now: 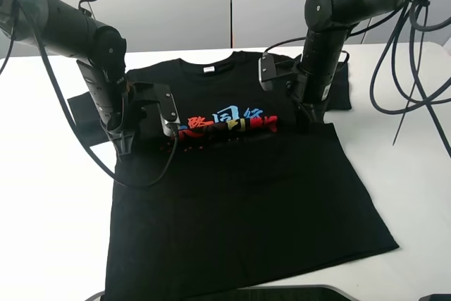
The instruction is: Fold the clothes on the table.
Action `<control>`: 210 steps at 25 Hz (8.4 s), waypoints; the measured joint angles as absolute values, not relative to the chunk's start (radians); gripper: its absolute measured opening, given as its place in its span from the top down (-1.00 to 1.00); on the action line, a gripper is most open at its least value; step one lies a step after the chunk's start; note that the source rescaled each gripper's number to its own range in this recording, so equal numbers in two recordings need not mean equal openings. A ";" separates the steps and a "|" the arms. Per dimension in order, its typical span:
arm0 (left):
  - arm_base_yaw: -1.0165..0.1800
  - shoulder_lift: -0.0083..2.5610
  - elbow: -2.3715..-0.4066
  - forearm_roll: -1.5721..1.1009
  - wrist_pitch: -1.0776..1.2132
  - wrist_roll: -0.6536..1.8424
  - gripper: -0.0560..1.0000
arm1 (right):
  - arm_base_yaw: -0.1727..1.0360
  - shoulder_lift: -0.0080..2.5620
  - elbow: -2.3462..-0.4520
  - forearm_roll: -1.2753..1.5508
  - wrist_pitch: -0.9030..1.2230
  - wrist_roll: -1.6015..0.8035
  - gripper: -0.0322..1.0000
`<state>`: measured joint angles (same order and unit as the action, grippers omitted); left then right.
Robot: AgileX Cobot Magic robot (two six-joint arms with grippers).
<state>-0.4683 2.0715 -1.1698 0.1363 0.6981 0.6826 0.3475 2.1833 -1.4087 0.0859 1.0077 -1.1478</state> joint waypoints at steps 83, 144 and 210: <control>-0.470 1.684 -1.361 0.243 0.961 0.521 0.89 | 0.347 1.654 -1.221 0.037 1.013 -1.331 0.94; -0.439 1.788 -1.051 0.376 0.392 -0.023 0.64 | 0.349 1.867 -1.108 -0.012 0.492 -0.890 0.88; -0.238 2.006 -1.183 -0.023 0.716 -0.155 -1.00 | 0.345 1.877 -1.340 -0.064 1.029 0.012 -1.00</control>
